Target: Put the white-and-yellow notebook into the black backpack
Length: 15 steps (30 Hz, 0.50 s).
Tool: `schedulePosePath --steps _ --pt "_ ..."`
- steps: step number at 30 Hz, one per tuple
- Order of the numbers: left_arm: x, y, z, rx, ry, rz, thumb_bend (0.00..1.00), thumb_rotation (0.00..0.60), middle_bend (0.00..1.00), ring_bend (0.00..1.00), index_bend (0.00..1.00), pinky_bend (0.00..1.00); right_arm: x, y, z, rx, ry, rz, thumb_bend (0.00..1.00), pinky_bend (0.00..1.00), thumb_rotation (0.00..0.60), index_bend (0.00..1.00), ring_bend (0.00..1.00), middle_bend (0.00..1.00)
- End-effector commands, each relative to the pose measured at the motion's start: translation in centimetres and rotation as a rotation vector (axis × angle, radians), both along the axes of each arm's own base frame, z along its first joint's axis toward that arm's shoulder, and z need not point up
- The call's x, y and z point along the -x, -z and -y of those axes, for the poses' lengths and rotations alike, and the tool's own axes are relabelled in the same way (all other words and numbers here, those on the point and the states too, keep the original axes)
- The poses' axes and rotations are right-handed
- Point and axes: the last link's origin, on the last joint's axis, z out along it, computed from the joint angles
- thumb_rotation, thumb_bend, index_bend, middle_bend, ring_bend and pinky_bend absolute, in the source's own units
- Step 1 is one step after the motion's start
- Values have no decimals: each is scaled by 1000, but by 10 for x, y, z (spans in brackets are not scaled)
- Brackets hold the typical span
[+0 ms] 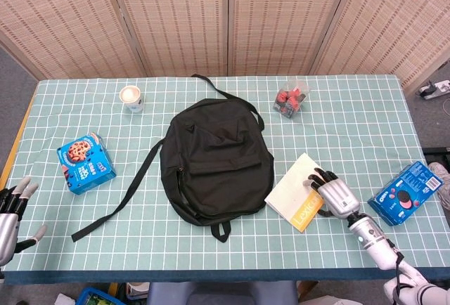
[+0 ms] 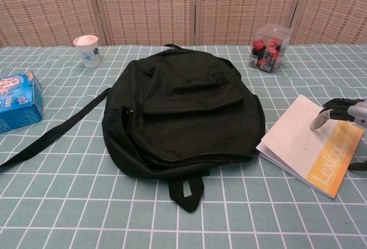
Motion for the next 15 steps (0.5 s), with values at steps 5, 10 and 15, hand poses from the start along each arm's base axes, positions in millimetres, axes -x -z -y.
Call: schedulePosePath --steps 5,10,15 --pt "0 0 0 -2 -2 1 256 600 52 104 128 74 -4 5 5 10 -23 24 64 196 600 262 79 220" --pt "0 -1 0 -2 -3 1 255 600 52 105 127 74 -10 8 10 21 -49 53 124 196 600 266 79 219" --pt "0 -2 0 -6 -3 4 256 600 52 105 127 74 -16 7 17 38 -66 77 145 196 600 268 79 219"
